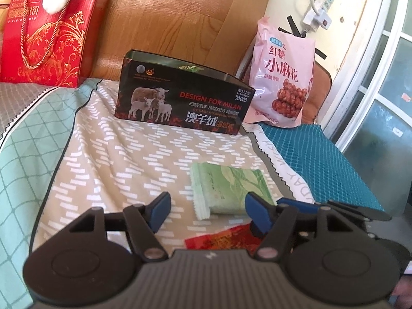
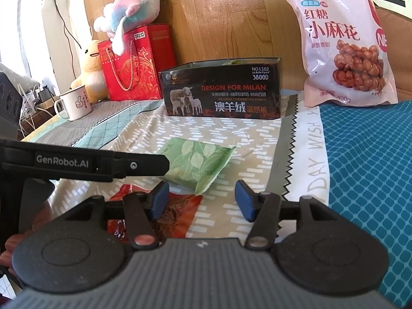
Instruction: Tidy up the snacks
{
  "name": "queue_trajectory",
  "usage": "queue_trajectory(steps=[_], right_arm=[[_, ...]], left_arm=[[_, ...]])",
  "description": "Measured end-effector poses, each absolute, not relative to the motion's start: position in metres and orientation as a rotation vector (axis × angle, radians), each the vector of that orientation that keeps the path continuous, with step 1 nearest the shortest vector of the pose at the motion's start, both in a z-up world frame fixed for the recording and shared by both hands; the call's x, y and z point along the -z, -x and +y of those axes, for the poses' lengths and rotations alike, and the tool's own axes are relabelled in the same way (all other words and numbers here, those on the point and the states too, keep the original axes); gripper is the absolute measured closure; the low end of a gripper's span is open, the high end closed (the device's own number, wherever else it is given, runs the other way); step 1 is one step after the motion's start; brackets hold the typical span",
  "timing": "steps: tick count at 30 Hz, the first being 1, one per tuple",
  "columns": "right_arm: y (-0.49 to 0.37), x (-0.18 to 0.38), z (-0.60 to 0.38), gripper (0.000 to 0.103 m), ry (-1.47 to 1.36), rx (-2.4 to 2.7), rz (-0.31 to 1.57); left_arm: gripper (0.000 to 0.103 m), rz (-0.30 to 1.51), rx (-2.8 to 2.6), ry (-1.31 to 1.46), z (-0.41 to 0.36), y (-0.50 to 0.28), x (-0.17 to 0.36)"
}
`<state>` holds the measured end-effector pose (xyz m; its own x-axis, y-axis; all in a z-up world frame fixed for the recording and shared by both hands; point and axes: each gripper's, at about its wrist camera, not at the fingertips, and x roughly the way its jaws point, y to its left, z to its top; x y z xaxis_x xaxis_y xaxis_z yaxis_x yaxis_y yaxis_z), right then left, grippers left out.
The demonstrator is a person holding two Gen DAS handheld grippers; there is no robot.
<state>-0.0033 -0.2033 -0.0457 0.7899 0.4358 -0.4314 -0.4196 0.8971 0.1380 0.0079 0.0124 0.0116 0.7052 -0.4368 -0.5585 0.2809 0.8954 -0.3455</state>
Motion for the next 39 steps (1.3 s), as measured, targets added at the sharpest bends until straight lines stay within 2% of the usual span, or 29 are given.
queue_trajectory(steps=[39], right_arm=[[0.0037,0.045,-0.2019,0.04,-0.029,-0.46,0.474]], left_arm=[[0.033,0.677,0.396,0.239,0.0118,-0.0064,-0.0112]])
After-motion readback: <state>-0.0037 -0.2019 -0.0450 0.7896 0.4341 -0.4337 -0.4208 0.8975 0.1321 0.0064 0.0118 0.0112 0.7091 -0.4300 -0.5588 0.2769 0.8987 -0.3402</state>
